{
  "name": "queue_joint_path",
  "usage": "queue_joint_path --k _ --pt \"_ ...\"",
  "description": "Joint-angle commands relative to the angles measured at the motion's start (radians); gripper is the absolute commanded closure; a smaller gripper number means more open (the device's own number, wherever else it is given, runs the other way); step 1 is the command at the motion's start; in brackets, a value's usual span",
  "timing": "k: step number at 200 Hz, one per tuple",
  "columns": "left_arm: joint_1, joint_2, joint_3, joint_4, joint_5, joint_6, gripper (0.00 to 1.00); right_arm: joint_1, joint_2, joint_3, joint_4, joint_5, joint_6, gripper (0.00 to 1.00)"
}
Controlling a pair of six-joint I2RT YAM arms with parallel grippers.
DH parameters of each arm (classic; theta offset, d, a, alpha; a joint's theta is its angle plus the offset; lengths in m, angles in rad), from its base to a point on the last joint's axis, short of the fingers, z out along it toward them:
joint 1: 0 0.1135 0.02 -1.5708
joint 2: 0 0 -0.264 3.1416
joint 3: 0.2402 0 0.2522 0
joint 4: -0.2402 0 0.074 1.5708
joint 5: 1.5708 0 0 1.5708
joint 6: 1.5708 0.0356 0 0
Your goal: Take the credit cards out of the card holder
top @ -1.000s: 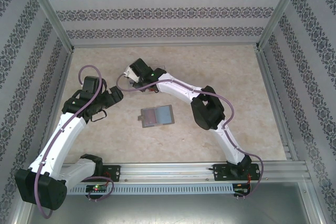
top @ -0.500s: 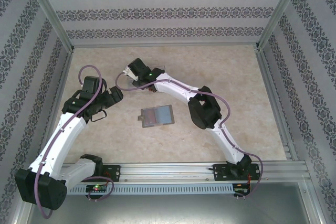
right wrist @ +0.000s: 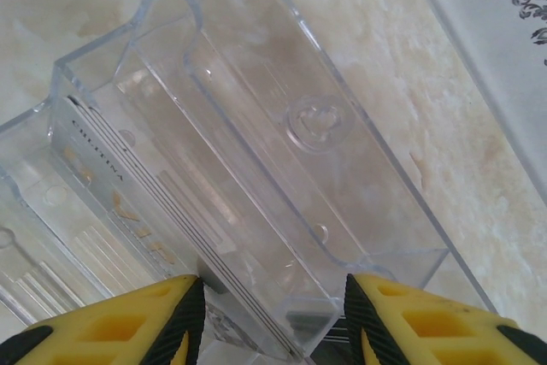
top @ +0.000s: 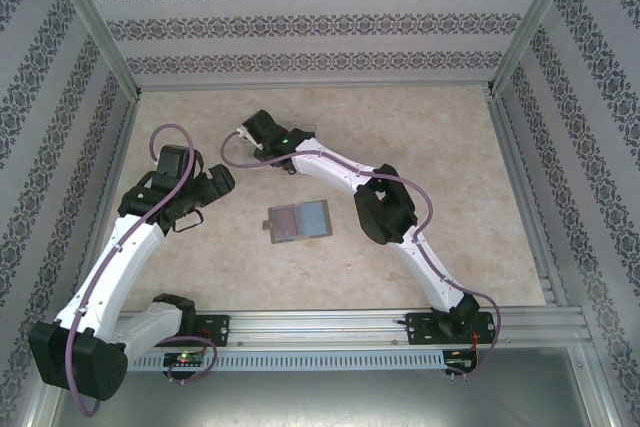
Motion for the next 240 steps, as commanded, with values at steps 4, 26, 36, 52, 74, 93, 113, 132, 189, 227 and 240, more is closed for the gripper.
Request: queue_joint_path --k 4,26,36,52,74,93,113,132,189,227,240 --pt "0.013 -0.004 -0.001 -0.02 -0.002 0.017 0.0 -0.001 -0.031 0.02 -0.009 0.014 0.031 0.52" --pt "0.012 -0.006 -0.002 -0.019 0.0 0.016 0.0 0.005 -0.072 -0.006 0.006 -0.014 0.041 0.51" --pt "0.012 -0.006 -0.002 -0.017 0.001 0.016 0.0 0.008 -0.096 -0.019 0.006 -0.038 0.049 0.51" --pt "0.012 -0.005 -0.002 -0.012 0.008 0.016 0.0 0.013 -0.145 -0.055 0.014 -0.068 0.068 0.51" --pt "0.013 0.0 -0.007 0.012 0.041 0.019 0.01 0.01 -0.235 -0.15 0.039 -0.113 0.132 0.54" --pt "0.013 0.01 -0.018 0.045 0.085 0.013 0.02 -0.004 -0.329 -0.248 0.035 -0.18 0.23 0.56" --pt "0.012 0.024 -0.035 0.087 0.136 -0.005 0.05 -0.027 -0.431 -0.375 0.026 -0.254 0.365 0.59" --pt "0.004 0.038 -0.062 0.145 0.19 -0.033 0.09 -0.054 -0.528 -0.505 0.021 -0.319 0.474 0.62" --pt "-0.168 0.149 -0.114 0.271 0.175 -0.126 0.15 -0.063 -0.72 -0.876 0.073 -0.445 0.67 0.73" --pt "-0.294 0.225 -0.142 0.321 0.123 -0.163 0.24 -0.059 -0.765 -1.049 0.097 -0.448 0.757 0.84" --pt "-0.327 0.25 -0.152 0.328 0.115 -0.176 0.26 -0.06 -0.766 -1.093 0.105 -0.454 0.781 0.86"
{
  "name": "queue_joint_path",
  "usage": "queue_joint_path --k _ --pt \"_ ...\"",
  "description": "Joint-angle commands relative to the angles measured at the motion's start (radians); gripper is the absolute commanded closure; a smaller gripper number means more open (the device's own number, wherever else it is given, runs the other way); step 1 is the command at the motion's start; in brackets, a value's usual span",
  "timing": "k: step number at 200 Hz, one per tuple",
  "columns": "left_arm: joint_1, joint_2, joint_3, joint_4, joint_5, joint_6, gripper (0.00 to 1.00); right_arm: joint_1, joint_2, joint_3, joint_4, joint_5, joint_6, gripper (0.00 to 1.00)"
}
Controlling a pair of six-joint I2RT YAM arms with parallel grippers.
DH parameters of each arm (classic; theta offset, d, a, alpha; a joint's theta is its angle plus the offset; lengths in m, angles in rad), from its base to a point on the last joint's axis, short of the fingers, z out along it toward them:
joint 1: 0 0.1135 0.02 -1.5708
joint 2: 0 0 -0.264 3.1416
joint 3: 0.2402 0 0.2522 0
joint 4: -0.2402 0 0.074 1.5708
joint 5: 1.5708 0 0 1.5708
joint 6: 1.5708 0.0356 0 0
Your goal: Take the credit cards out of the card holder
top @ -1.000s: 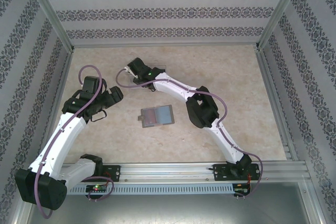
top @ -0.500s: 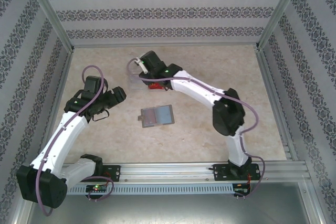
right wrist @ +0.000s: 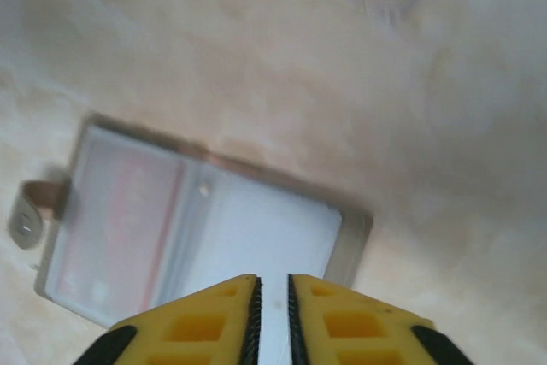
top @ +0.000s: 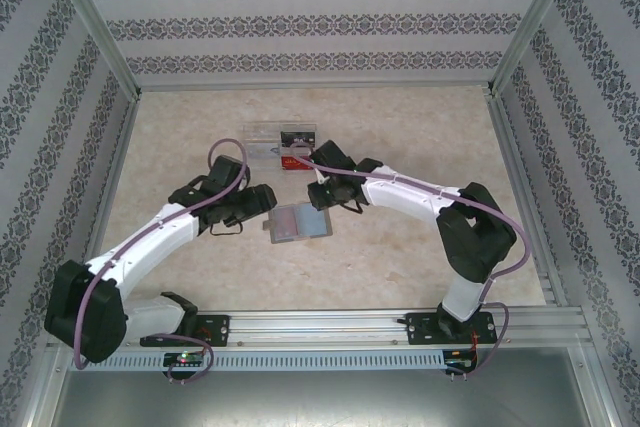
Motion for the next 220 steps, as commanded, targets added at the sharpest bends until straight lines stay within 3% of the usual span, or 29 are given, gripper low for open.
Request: queue_joint_path --k 1,40,65,220 --pt "-0.055 0.03 -0.02 0.06 -0.042 -0.046 0.26 0.005 -0.043 -0.066 0.027 -0.029 0.09 0.86" --pt "-0.126 0.061 -0.033 0.056 -0.073 -0.065 0.28 0.005 -0.026 -0.152 0.039 -0.033 0.13 0.88" --pt "-0.139 0.062 -0.039 0.059 -0.07 -0.059 0.29 -0.001 -0.015 -0.179 0.048 -0.017 0.137 1.0" --pt "-0.177 0.244 -0.004 0.124 -0.035 -0.007 0.42 -0.003 0.044 -0.164 0.057 -0.031 0.13 1.0"
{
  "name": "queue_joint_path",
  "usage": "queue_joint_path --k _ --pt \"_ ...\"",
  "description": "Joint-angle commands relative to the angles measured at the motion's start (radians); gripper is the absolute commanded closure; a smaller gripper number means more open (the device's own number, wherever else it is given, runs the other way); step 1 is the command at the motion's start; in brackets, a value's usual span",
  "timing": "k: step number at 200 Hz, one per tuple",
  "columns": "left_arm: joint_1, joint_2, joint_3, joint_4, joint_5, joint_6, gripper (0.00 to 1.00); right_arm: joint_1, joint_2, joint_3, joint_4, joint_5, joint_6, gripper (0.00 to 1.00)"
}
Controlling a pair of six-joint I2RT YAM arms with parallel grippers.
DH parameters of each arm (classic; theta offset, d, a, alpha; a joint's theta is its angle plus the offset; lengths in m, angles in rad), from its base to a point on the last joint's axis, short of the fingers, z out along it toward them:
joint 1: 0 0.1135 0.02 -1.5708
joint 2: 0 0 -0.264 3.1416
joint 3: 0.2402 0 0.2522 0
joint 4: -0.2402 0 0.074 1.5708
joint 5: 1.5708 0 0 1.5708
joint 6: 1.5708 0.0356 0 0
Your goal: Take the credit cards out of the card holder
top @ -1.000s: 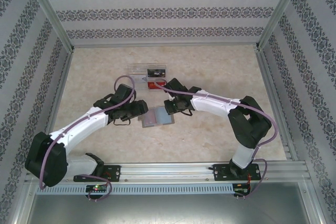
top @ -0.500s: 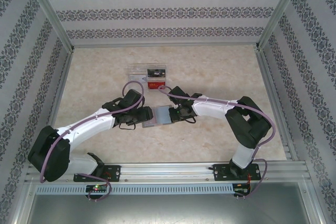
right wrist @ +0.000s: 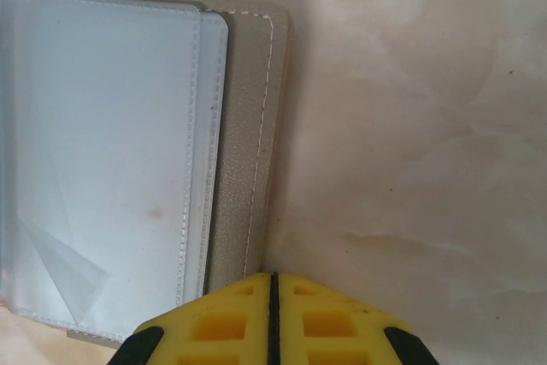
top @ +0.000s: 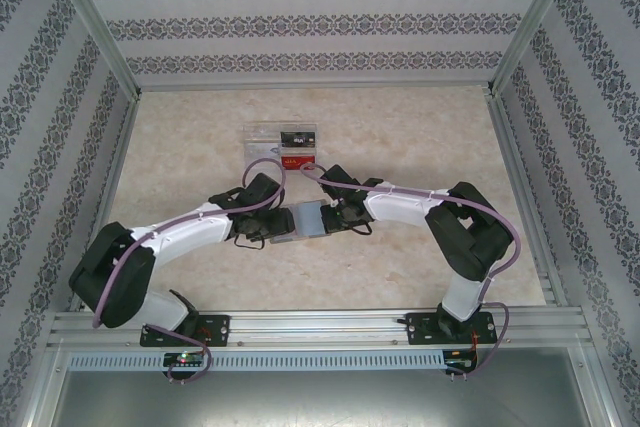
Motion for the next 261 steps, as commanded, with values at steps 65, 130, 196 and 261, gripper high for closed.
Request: queue_joint_path --k 65,130,196,261 --pt "-0.012 0.114 0.055 0.047 0.028 0.038 0.46 0.0 0.035 0.023 -0.008 -0.019 0.018 1.0" --pt "-0.012 0.118 0.064 0.1 0.093 0.056 0.5 0.0 0.058 0.043 -0.01 -0.032 0.02 1.0" --pt "-0.012 0.111 0.068 0.155 0.156 0.067 0.51 -0.001 0.071 0.056 -0.011 -0.039 0.018 1.0" --pt "-0.012 0.076 0.09 0.165 0.173 0.078 0.51 0.0 0.067 0.065 -0.019 -0.038 0.013 1.0"
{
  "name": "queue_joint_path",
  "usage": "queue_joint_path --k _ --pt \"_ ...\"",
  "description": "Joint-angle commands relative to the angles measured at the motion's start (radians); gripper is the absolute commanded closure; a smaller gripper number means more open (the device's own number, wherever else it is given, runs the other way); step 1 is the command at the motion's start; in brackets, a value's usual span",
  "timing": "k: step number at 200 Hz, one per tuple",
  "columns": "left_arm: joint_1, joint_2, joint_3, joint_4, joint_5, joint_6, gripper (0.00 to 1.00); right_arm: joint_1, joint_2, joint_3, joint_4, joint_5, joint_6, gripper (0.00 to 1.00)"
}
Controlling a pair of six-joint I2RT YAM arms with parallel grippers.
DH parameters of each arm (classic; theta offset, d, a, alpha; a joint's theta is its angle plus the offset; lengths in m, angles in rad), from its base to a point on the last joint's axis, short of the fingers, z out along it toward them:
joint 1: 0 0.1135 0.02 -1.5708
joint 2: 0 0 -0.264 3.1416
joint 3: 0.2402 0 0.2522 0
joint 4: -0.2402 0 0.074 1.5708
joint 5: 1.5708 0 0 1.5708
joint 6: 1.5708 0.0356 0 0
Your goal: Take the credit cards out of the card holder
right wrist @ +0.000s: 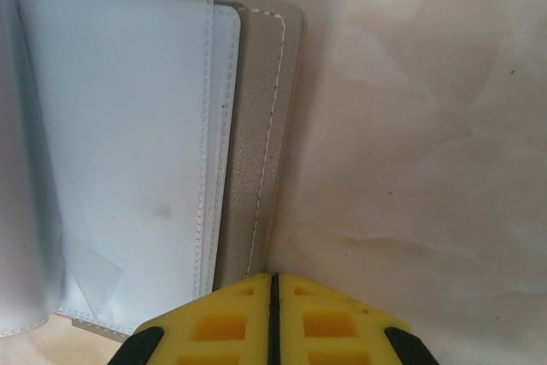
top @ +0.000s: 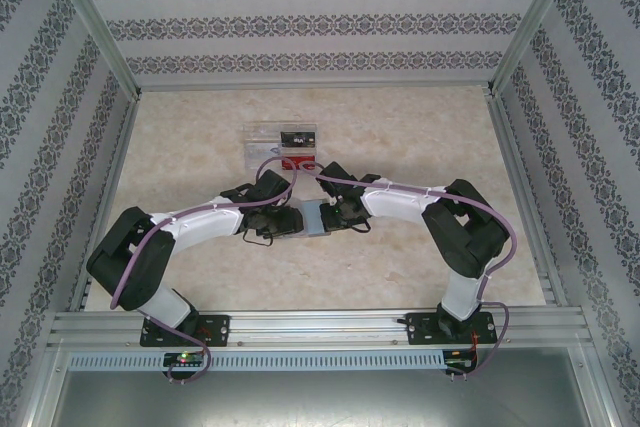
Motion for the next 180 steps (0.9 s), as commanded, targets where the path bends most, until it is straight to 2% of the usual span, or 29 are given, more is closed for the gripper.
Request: queue_joint_path --k 1,16,35,50,93,118,149,180 --pt "-0.012 -0.029 0.048 0.079 0.055 0.024 0.5 0.001 0.037 0.017 0.035 -0.026 0.002 1.0" --pt "-0.012 -0.036 0.06 0.052 0.037 0.034 0.39 0.001 0.036 0.02 0.034 -0.026 0.002 1.0" --pt "-0.012 -0.036 0.064 0.015 0.024 0.046 0.31 0.001 0.037 0.024 0.035 -0.028 0.002 1.0" --pt "-0.012 -0.046 0.059 0.007 0.016 0.047 0.18 0.001 0.037 0.024 0.034 -0.028 0.004 1.0" --pt "-0.012 -0.068 0.059 0.013 0.037 0.065 0.0 0.003 0.034 0.023 0.031 -0.026 0.005 1.0" --pt "-0.012 -0.085 0.066 -0.019 0.005 0.078 0.0 0.003 0.034 0.027 0.029 -0.025 0.007 1.0" --pt "-0.005 -0.117 0.061 -0.118 -0.114 0.081 0.0 0.002 0.017 0.031 0.015 0.006 0.004 1.0" --pt "0.021 -0.167 0.022 -0.14 -0.144 0.075 0.0 -0.006 -0.042 0.035 0.013 0.024 0.009 0.98"
